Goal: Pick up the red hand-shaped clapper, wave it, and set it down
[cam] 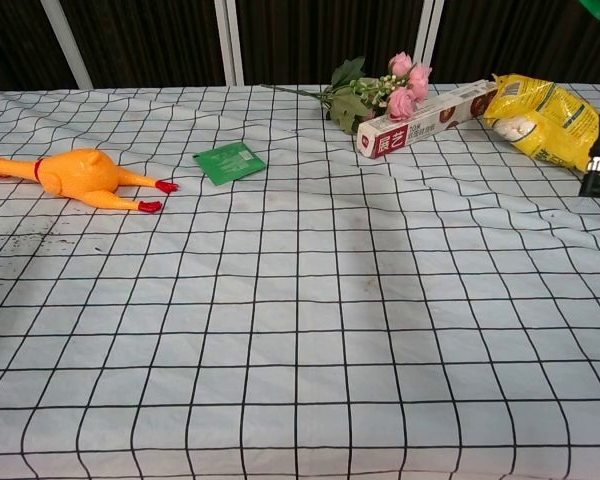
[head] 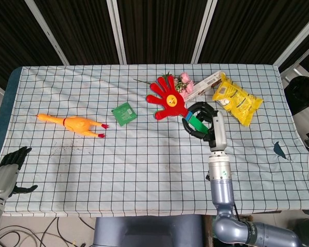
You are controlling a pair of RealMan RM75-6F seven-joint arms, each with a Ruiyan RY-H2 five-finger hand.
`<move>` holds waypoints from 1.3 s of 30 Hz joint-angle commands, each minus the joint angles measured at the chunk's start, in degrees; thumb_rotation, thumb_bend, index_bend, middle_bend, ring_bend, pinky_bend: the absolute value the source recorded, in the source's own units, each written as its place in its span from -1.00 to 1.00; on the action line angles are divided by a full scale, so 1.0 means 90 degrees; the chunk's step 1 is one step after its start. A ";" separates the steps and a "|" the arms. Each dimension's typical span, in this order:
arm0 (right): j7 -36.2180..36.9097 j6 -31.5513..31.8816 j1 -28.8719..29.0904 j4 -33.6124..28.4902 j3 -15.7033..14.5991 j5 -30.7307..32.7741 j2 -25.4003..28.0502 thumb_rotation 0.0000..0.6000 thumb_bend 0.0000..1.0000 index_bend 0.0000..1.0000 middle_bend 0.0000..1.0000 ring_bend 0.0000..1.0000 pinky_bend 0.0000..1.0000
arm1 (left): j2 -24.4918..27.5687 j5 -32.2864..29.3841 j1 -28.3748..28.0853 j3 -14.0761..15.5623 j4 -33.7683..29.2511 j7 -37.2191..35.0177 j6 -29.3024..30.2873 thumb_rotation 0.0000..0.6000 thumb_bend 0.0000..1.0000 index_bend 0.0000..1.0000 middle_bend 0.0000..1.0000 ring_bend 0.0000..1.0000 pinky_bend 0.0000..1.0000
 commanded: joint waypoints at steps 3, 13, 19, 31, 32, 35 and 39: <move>-0.1107 -0.0166 -0.0071 0.0307 -0.0653 0.0173 0.0460 1.00 -0.04 0.69 0.47 0.50 0.53 | -0.0015 -0.0037 0.0012 -0.0027 -0.0034 -0.0013 0.0040 1.00 -1.00 -1.00 -1.00 -1.00 -1.00; -0.3847 -0.0639 0.0223 0.1792 -0.2186 0.0009 0.0990 1.00 -0.04 0.69 0.47 0.50 0.53 | -0.0066 0.0111 0.0048 -0.0006 0.0084 0.0100 0.0188 1.00 -1.00 -1.00 -1.00 -1.00 -1.00; -0.3158 -0.0450 0.0180 0.1508 -0.1845 -0.0064 0.0850 1.00 -0.04 0.69 0.47 0.50 0.53 | -0.0089 0.0074 0.0026 0.0007 0.0085 0.0090 0.0104 1.00 -1.00 -1.00 -1.00 -1.00 -1.00; 0.0870 0.0216 -0.0202 -0.0287 0.0354 0.0029 0.0475 1.00 -0.04 0.69 0.46 0.48 0.52 | -0.0086 -0.0017 0.0012 -0.0044 0.0030 0.0021 0.0082 1.00 -1.00 -1.00 -1.00 -1.00 -1.00; 0.0894 0.0244 -0.0221 -0.0316 0.0378 0.0074 0.0480 1.00 -0.04 0.69 0.46 0.48 0.52 | -0.0084 -0.0026 0.0011 -0.0042 0.0015 0.0013 0.0070 1.00 -1.00 -1.00 -1.00 -1.00 -1.00; 0.0602 0.0128 -0.0216 -0.0287 0.0246 0.0228 0.0616 1.00 -0.04 0.69 0.46 0.48 0.52 | -0.0061 0.0045 0.0029 -0.0040 0.0009 0.0007 0.0134 1.00 -1.00 -1.00 -1.00 -1.00 -1.00; -0.0596 -0.0360 -0.0178 0.0036 -0.0583 -0.0059 0.1152 1.00 -0.04 0.69 0.46 0.48 0.52 | -0.0078 0.0147 0.0066 -0.0068 0.0051 -0.0057 0.0271 1.00 -1.00 -1.00 -1.00 -1.00 -1.00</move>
